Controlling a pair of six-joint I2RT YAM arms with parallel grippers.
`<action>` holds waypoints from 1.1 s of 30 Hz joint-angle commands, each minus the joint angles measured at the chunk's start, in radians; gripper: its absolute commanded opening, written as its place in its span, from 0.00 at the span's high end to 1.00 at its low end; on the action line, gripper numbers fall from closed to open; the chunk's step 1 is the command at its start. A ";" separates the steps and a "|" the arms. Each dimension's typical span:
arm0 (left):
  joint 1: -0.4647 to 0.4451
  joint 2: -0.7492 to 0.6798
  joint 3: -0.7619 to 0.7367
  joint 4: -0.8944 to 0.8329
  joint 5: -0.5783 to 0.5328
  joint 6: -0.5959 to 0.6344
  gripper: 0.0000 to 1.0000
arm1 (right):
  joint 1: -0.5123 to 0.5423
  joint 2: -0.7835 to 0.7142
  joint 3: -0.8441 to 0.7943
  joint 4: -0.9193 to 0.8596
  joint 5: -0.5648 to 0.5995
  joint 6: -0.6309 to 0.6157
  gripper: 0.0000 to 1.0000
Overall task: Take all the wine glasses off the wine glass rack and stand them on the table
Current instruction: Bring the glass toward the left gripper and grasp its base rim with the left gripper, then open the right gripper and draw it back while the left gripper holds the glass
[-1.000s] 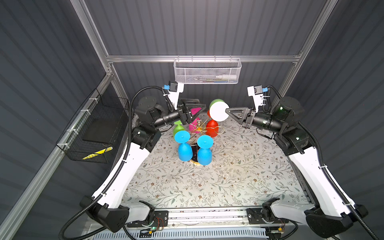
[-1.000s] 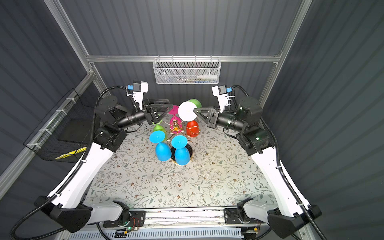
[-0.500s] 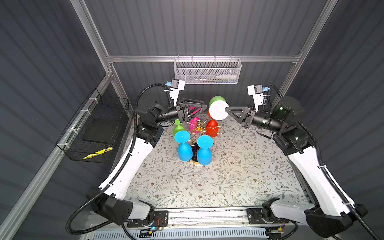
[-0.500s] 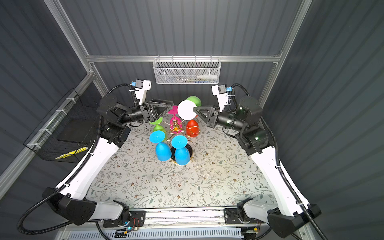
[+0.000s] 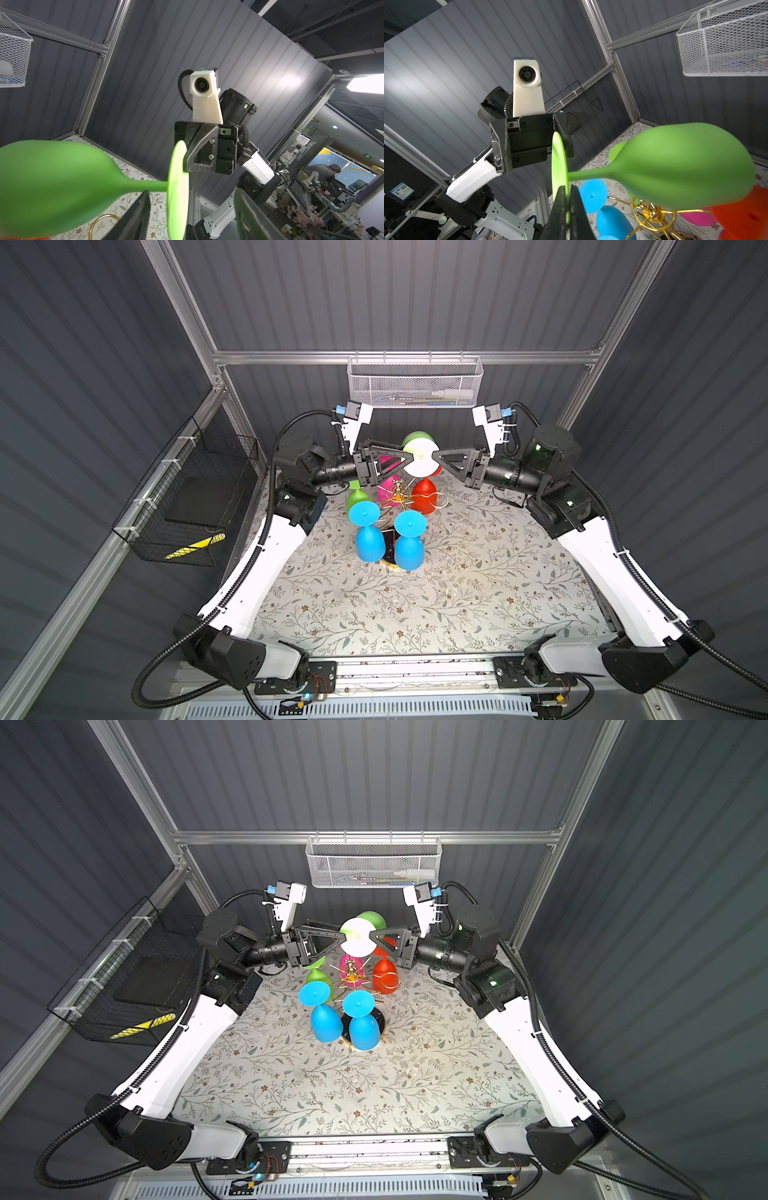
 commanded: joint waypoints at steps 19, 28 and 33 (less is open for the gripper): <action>-0.002 0.010 0.000 0.057 0.056 -0.057 1.00 | 0.049 -0.014 0.024 -0.009 0.049 -0.047 1.00; 0.016 0.083 0.143 -0.014 0.116 -0.173 1.00 | 0.021 -0.117 0.002 -0.184 0.188 -0.220 0.47; 0.028 0.118 0.132 0.158 0.151 -0.349 1.00 | 0.009 -0.237 -0.116 -0.172 0.328 -0.383 0.23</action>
